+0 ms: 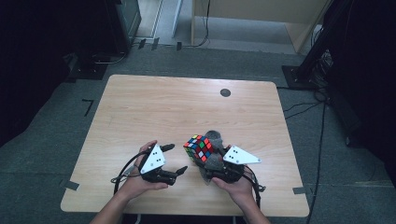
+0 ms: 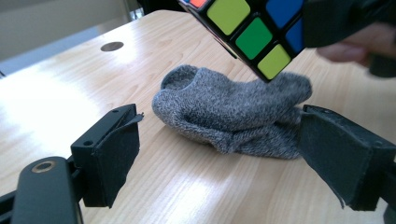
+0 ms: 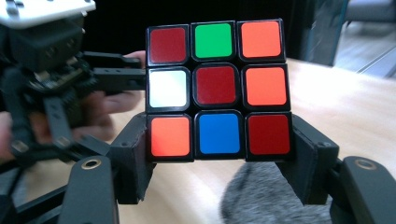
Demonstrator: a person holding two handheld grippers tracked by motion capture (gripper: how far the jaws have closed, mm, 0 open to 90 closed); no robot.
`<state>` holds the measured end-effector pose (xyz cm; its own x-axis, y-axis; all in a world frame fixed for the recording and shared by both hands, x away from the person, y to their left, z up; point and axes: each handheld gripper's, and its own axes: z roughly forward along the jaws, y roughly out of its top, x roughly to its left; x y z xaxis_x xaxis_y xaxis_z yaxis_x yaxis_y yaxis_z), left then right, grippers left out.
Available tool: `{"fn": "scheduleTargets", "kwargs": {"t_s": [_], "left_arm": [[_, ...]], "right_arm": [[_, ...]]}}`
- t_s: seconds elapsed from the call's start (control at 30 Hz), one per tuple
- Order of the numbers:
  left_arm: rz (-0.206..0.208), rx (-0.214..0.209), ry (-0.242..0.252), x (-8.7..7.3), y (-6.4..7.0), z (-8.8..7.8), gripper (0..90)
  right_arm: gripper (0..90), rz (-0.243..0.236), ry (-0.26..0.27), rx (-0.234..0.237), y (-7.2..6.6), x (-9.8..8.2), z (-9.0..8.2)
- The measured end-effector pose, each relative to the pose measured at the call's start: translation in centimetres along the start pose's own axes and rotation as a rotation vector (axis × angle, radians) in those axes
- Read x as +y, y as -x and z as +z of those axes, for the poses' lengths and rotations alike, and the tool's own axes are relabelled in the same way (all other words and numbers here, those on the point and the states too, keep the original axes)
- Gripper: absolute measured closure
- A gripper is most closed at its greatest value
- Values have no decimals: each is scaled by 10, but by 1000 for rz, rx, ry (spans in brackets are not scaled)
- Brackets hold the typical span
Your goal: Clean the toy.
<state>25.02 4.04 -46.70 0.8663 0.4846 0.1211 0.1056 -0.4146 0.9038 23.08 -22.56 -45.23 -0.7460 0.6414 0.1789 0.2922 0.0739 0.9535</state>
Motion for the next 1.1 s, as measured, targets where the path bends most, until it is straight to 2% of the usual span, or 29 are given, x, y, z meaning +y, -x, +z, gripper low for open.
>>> {"fn": "scheduleTargets", "kwargs": {"t_s": [0.13,0.3,0.43,0.57,0.73,0.8,0.93,1.03,1.1], "left_arm": [[57,26,16,-1,5,0,137],[108,71,55,-2,9,0,138],[141,85,55,-3,12,1,148],[190,106,56,-4,16,2,178],[256,144,59,-5,23,4,234],[265,146,51,-6,24,5,254],[278,148,35,-8,26,7,276],[300,168,32,-8,29,8,311],[285,159,40,-8,29,9,329]], "right_arm": [[340,62,-31,49,-5,2,3],[339,88,-62,79,-11,1,9],[339,135,-77,109,-13,0,12],[339,154,-97,123,-15,-1,14],[338,250,-134,142,-9,-2,17],[338,285,-143,157,-6,-2,18],[338,286,-167,152,-6,-4,20],[336,295,-179,145,-5,-4,21],[332,303,-172,142,-4,-5,21]]}}
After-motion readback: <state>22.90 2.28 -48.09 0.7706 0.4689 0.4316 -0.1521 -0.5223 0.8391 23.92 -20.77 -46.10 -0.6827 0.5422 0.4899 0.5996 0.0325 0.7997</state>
